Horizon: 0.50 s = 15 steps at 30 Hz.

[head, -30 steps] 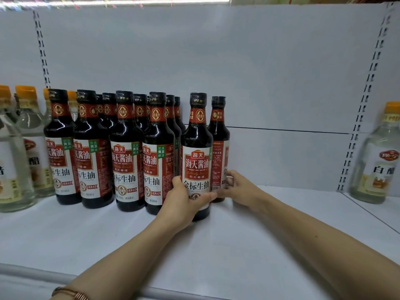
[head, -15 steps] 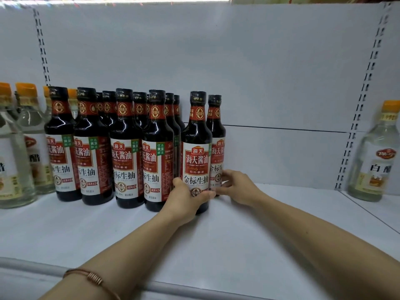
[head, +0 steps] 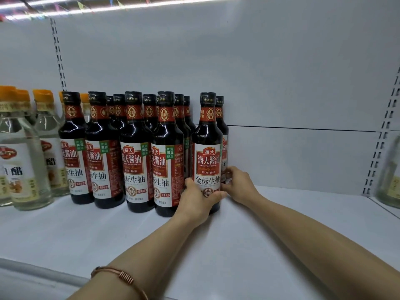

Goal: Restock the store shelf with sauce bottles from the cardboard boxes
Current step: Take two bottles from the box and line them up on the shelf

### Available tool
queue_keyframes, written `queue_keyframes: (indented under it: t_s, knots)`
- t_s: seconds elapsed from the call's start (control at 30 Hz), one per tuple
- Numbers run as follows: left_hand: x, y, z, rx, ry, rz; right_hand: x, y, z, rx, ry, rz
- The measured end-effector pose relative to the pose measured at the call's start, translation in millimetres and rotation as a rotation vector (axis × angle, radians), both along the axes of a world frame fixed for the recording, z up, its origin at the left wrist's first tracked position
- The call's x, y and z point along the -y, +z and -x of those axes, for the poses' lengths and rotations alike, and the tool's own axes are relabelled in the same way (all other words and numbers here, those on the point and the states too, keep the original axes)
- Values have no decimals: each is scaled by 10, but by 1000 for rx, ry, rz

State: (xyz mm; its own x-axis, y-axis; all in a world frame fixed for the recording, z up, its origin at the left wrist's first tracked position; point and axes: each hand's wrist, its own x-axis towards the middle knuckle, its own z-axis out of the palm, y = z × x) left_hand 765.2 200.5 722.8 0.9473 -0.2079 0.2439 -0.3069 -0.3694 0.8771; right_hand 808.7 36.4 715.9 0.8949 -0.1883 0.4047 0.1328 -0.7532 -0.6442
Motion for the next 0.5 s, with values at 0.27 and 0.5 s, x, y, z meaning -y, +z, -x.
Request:
queue_keyframes:
  t_s: [0.27, 0.5]
  knots:
    - [37, -27, -19, 17, -30, 69, 53, -6, -36, -1, 33, 16]
    - [7, -40, -9, 34, -33, 11, 61, 24, 99, -38, 79, 115]
